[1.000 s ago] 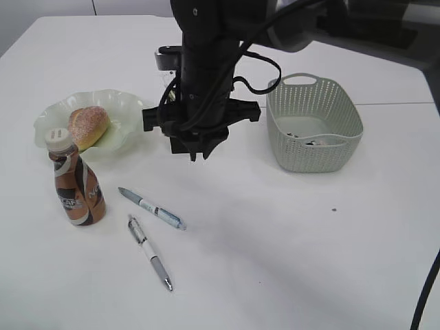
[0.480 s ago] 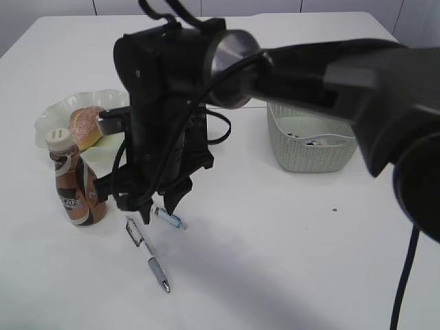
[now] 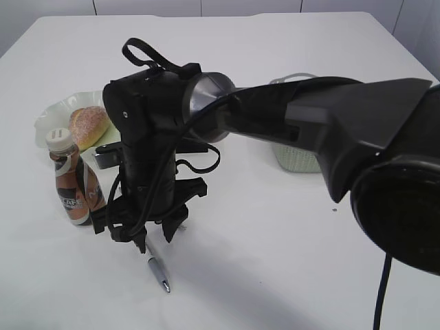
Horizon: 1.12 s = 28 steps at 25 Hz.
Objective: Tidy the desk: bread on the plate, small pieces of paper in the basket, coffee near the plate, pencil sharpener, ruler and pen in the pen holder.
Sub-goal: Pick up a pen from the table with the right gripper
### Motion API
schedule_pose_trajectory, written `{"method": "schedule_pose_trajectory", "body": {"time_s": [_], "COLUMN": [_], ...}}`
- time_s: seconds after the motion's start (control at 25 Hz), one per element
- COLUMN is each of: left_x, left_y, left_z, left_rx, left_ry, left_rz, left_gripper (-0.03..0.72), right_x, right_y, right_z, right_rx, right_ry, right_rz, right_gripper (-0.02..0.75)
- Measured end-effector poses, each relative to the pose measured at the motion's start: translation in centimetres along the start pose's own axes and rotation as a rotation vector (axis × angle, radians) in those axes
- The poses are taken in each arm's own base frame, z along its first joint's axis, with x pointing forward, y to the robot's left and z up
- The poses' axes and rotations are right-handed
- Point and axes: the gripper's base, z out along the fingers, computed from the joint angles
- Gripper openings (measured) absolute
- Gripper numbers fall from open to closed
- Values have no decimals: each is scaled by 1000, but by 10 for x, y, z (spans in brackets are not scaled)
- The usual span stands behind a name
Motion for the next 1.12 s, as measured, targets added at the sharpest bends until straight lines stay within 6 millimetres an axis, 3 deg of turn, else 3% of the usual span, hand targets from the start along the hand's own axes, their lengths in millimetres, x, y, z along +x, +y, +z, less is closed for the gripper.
{"method": "schedule_pose_trajectory", "body": {"time_s": [1.12], "left_x": [-5], "left_y": [1], "left_z": [0], "left_rx": [-8], "left_ry": [-50], "left_rz": [4], "left_gripper": [253], "right_x": [-4], "right_y": [8], "right_z": [5], "right_rx": [-50], "right_ry": [-49], "right_rz": [14], "right_gripper": [300]}}
